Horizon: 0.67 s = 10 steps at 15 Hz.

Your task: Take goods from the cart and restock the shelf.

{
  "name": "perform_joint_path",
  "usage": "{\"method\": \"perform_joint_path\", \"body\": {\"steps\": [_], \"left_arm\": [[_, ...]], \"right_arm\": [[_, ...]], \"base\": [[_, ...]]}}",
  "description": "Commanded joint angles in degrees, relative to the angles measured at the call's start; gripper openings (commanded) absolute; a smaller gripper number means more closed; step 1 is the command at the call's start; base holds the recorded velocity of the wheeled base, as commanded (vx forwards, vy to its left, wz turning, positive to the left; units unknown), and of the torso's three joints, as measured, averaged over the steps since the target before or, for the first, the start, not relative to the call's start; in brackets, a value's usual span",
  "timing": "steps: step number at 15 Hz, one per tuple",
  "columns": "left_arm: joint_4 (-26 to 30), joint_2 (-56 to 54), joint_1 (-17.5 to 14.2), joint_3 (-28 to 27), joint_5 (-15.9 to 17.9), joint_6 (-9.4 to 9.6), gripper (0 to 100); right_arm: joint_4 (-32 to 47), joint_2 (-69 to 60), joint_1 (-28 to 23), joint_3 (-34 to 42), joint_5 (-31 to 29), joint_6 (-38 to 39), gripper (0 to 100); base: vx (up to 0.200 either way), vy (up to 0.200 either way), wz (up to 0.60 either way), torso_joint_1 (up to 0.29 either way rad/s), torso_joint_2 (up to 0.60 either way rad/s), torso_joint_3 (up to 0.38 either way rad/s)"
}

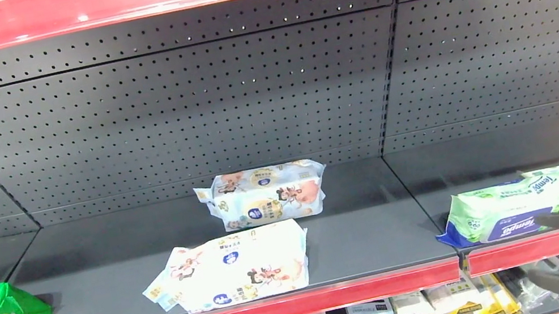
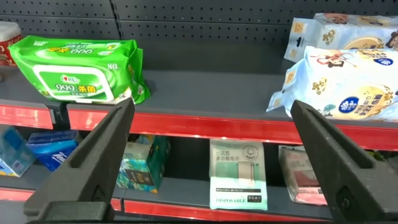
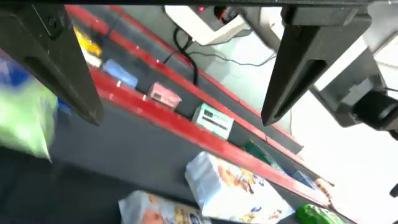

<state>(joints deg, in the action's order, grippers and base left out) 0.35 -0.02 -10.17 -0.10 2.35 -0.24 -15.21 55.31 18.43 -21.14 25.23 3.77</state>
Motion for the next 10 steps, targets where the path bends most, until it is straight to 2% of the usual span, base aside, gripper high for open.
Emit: {"method": "perform_joint_path", "body": {"steps": [1, 4, 7, 8, 10], "left_arm": [[0.00, 0.02, -0.03, 0.01, 0.02, -0.02, 100], [0.00, 0.02, -0.03, 0.01, 0.02, -0.02, 100], [0.00, 0.02, -0.03, 0.01, 0.02, -0.02, 100], [0.00, 0.02, -0.03, 0.01, 0.02, -0.02, 100], [0.00, 0.02, -0.03, 0.01, 0.02, -0.02, 100]], "right_arm": [[-13.97, 23.00, -1.73, -2.68, 2.89, -2.89, 100], [-14.67, 27.66, -0.85, -4.09, 5.88, -3.94, 100], [-14.76, 29.07, 0.11, -5.49, 5.18, -5.17, 100], [-14.67, 27.04, -1.12, -4.88, 3.42, -5.26, 100], [-14.58, 18.26, -4.72, -0.22, -6.87, -5.17, 100]], "base": [[0.000, 0.000, 0.00, 0.000, 0.00, 0.000], [0.000, 0.000, 0.00, 0.000, 0.00, 0.000], [0.000, 0.000, 0.00, 0.000, 0.00, 0.000], [0.000, 0.000, 0.00, 0.000, 0.00, 0.000], [0.000, 0.000, 0.00, 0.000, 0.00, 0.000]]}}
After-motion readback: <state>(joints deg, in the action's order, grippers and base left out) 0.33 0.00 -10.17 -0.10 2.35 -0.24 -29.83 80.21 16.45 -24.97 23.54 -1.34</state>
